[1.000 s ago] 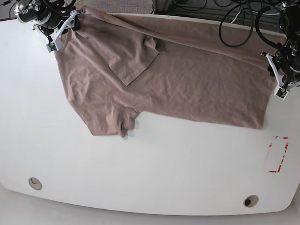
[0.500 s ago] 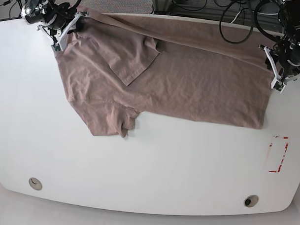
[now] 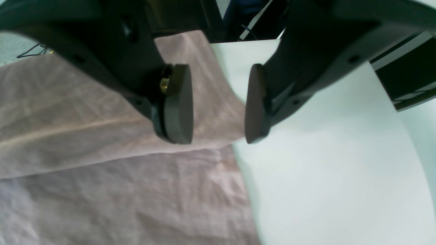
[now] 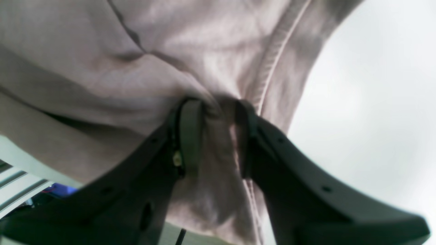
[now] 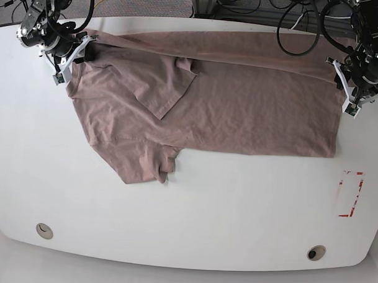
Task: Fold the T-shirt properly
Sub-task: 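Open the right gripper and move it onto the shirt body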
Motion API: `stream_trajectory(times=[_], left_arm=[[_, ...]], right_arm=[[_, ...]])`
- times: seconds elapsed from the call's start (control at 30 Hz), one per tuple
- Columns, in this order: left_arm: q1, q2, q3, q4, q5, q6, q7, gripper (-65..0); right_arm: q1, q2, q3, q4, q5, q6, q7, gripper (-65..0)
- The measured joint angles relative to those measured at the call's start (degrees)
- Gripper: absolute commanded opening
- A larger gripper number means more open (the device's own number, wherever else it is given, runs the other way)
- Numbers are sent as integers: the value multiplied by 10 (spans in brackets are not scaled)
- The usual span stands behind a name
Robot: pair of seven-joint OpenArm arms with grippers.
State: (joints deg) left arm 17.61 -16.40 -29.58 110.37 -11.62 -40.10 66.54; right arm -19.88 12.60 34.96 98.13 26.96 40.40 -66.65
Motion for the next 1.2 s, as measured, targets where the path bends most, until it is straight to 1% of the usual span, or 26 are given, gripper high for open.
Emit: stream_trajectory(times=[0.23, 0.37, 0.47, 0.53, 0.63, 0.73, 0.77, 0.83, 0.87, 0.9, 0.93, 1.03, 1.13, 1.2], left_arm=[[0, 0, 27, 0, 0, 0, 0, -413], [-2, 0, 31, 0, -6, 0, -1, -413], [-10, 0, 30, 0, -1, 0, 0, -413], [-17, 0, 30, 0, 0, 0, 2, -413], [-24, 0, 30, 0, 0, 0, 0, -413], [-25, 0, 30, 0, -2, 0, 0, -413], [-24, 0, 30, -1, -2, 0, 0, -413], [-23, 0, 30, -1, -2, 0, 0, -411], [-23, 0, 30, -1, -2, 0, 1, -411], [-23, 0, 30, -1, -2, 0, 2, -410], [-24, 0, 30, -1, -3, 0, 7, -410], [-24, 0, 30, -1, -15, 0, 35, -410], [-22, 0, 29, -1, -52, 0, 72, -410], [-19, 0, 27, 0, -84, 1, 87, -408]], right_arm=[[14, 22, -4, -7, -13, 1, -12, -479], [14, 30, -3, -6, -20, 1, -20, -477], [12, 31, -4, 7, -28, 0, -29, -477], [9, 28, -4, 25, -33, -1, -49, -476], [6, 26, -3, 61, -32, -3, -63, -476], [11, 24, -3, 93, -33, -3, -75, -431], [11, 25, -3, 99, -30, -3, -76, -390], [15, 25, -3, 119, -27, -3, -84, -335], [16, 24, -3, 127, -27, -3, -87, -308], [16, 24, -3, 133, -28, -3, -90, -295], [16, 24, -3, 137, -28, -3, -92, -285], [14, 23, -3, 141, -28, -3, -93, -290], [12, 23, -3, 140, -28, -3, -100, -295], [12, 23, -3, 140, -28, -3, -99, -293]])
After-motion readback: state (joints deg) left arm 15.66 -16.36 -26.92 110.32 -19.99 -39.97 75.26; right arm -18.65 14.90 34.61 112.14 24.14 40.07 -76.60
